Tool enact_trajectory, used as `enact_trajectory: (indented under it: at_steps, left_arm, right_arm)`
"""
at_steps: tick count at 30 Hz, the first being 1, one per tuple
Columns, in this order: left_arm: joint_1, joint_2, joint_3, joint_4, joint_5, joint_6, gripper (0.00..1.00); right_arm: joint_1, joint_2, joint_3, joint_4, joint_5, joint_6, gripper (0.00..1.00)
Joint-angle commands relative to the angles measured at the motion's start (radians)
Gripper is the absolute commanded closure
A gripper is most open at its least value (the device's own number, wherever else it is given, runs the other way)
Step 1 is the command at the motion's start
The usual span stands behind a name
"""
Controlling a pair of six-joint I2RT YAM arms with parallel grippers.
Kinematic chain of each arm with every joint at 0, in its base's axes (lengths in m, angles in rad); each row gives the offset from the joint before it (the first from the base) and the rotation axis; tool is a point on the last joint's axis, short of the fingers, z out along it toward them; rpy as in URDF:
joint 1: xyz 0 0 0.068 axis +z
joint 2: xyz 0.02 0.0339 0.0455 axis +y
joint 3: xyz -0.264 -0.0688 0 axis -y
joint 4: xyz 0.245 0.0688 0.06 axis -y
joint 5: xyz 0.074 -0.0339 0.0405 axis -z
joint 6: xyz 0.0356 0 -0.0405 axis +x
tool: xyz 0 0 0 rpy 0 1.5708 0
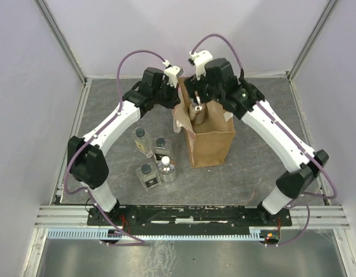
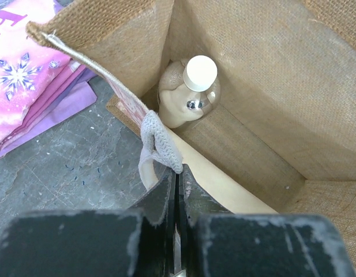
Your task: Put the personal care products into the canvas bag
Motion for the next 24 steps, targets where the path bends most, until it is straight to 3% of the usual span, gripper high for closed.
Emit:
enact_trajectory:
  at_steps: [1, 11, 14, 19, 24]
  left_arm:
    - [-0.006, 0.029, 0.047, 0.003, 0.032, -0.019, 0.97]
    - [-0.004, 0.06, 0.073, -0.025, -0.044, -0.002, 0.97]
    - [-0.002, 0.068, 0.089, -0.033, -0.04, 0.005, 0.97]
    - [0.002, 0.088, 0.127, -0.071, -0.024, 0.019, 0.97]
    - [0.001, 0.077, 0.12, -0.072, -0.011, 0.027, 0.97]
  right_arm:
    - [0.149, -0.168, -0.061, -0.119, 0.132, 0.02, 0.18]
    - [0.468, -0.404, -0.354, -0.156, 0.256, 0.21, 0.18]
    - [0.527, -0.456, -0.488, -0.07, 0.249, 0.245, 0.19]
    - [0.562, -0.511, -0.694, 0.213, 0.186, 0.259, 0.19]
    - [0.57, -0.441, -0.731, 0.353, 0.111, 0.243, 0.19]
